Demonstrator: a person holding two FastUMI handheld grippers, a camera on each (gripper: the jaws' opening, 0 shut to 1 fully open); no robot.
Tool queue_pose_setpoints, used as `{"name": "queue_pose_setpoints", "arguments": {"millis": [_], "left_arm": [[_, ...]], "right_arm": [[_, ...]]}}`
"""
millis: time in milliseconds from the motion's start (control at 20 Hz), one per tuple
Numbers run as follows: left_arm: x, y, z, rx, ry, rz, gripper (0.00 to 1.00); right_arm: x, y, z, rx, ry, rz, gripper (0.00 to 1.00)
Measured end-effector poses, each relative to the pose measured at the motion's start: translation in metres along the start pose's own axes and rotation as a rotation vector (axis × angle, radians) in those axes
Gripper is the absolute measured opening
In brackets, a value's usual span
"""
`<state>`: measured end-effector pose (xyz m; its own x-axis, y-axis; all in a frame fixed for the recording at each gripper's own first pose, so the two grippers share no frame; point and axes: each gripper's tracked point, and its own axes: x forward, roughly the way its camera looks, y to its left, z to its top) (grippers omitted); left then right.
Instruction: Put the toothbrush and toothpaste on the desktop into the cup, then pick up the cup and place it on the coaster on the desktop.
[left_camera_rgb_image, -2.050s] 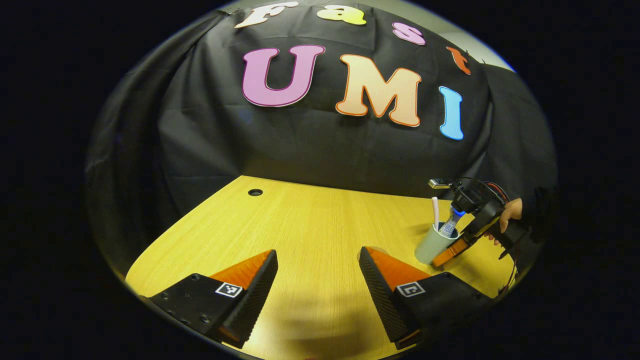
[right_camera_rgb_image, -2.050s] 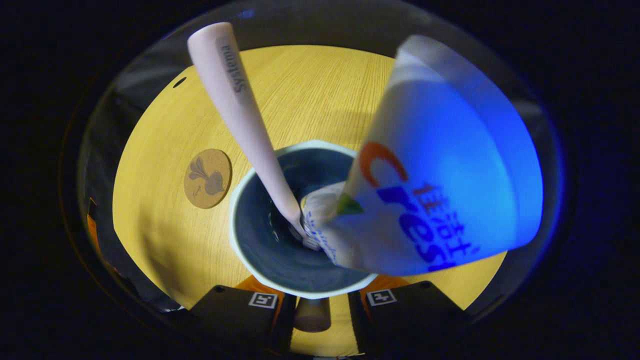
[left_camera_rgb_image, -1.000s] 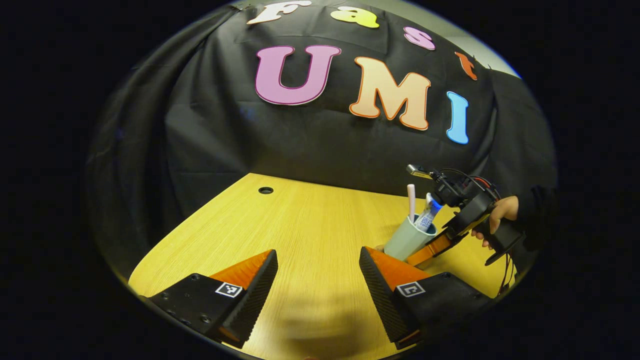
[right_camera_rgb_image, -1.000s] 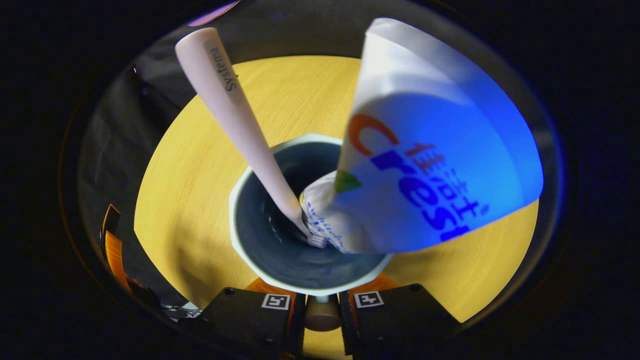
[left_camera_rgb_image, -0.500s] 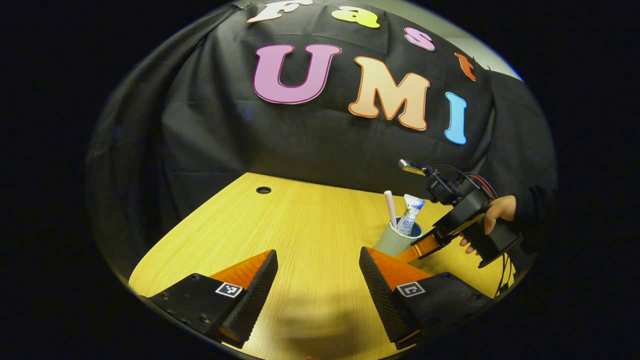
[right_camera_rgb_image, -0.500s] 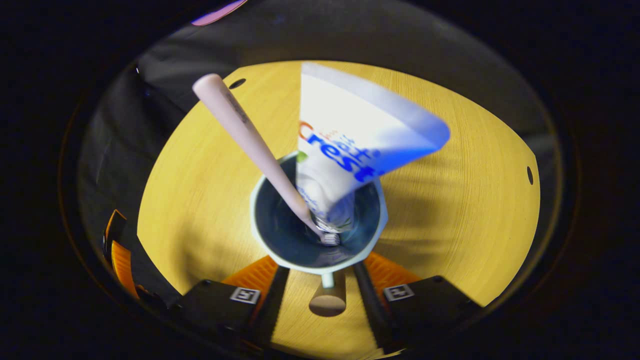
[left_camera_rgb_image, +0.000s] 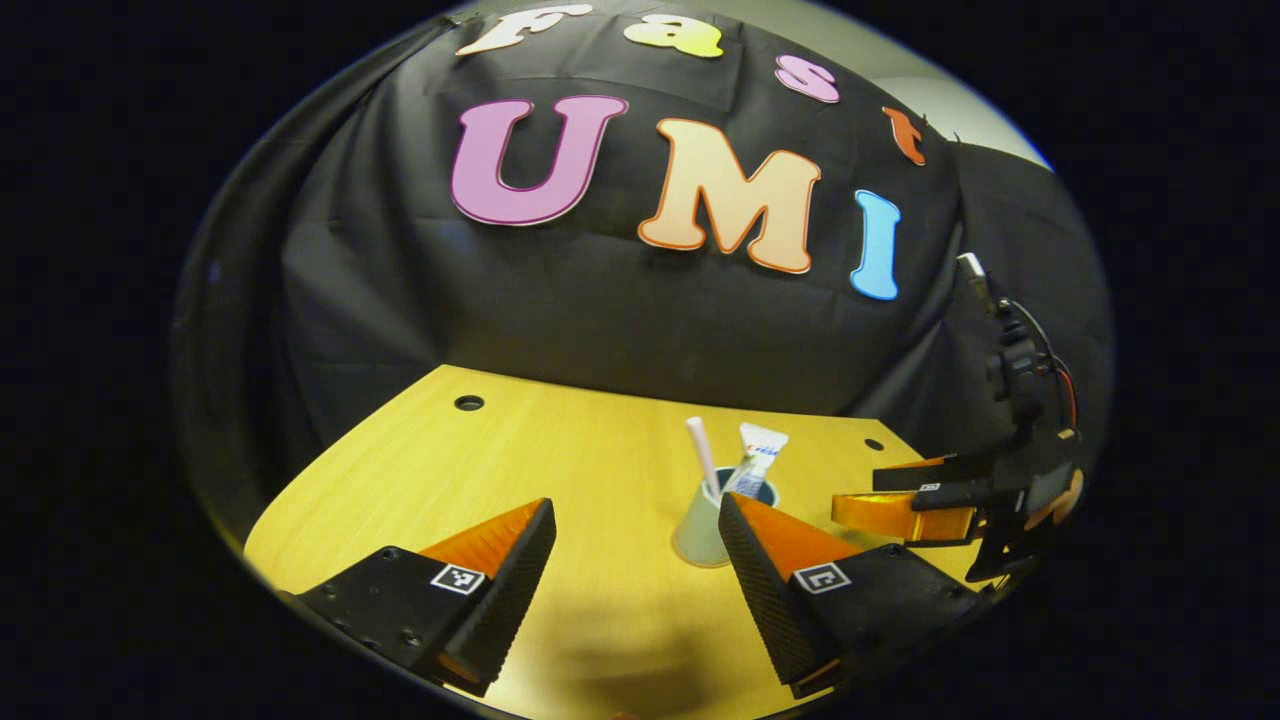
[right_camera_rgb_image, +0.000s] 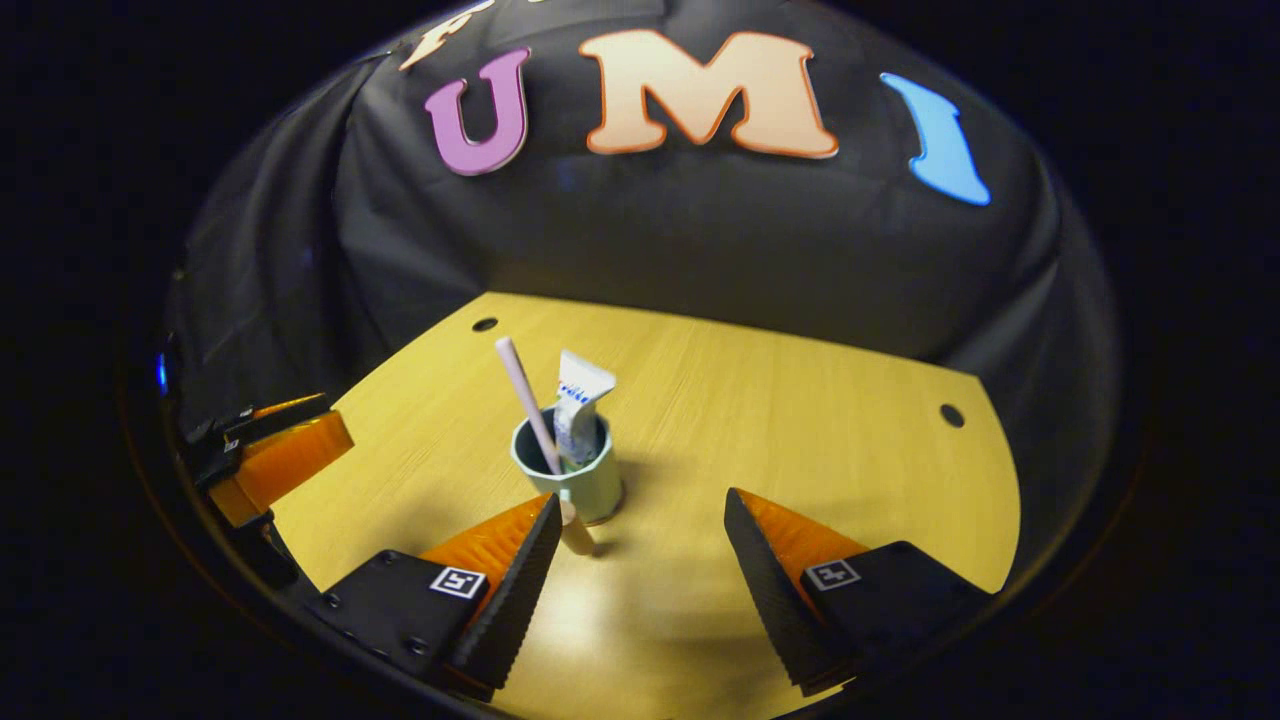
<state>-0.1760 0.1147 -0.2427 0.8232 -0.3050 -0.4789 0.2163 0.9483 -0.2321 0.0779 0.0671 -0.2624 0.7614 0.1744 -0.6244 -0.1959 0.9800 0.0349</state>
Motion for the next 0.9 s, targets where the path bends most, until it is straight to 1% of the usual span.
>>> {"name": "queue_pose_setpoints", "arguments": {"millis": [50,150,200,250,400,550,750,900], "left_arm": [[0.0,-0.013,0.006,0.01,-0.01,0.0,0.95],[-0.004,-0.038,0.021,0.042,-0.051,0.003,0.95],[-0.007,-0.049,0.031,0.059,-0.075,0.007,0.95],[-0.009,-0.062,0.039,0.073,-0.105,0.004,0.95],[-0.015,-0.099,0.06,0.077,-0.161,-0.03,0.95],[-0.019,-0.129,0.074,0.066,-0.182,-0.082,0.95],[-0.018,-0.147,0.095,0.074,-0.213,-0.121,0.95],[-0.014,-0.154,0.106,0.081,-0.23,-0.142,0.95]], "right_arm": [[-0.017,-0.01,0.011,0.017,-0.053,-0.005,0.96],[-0.051,-0.033,0.032,0.046,-0.17,-0.029,0.96],[-0.061,-0.043,0.037,0.052,-0.24,-0.053,0.99],[-0.075,-0.054,0.045,0.059,-0.304,-0.076,0.99],[-0.113,-0.087,0.059,0.084,-0.456,-0.154,0.99],[-0.155,-0.102,0.079,0.084,-0.59,-0.204,0.99],[-0.183,-0.121,0.108,0.062,-0.685,-0.258,0.99],[-0.205,-0.124,0.121,0.056,-0.743,-0.268,0.99]]}}
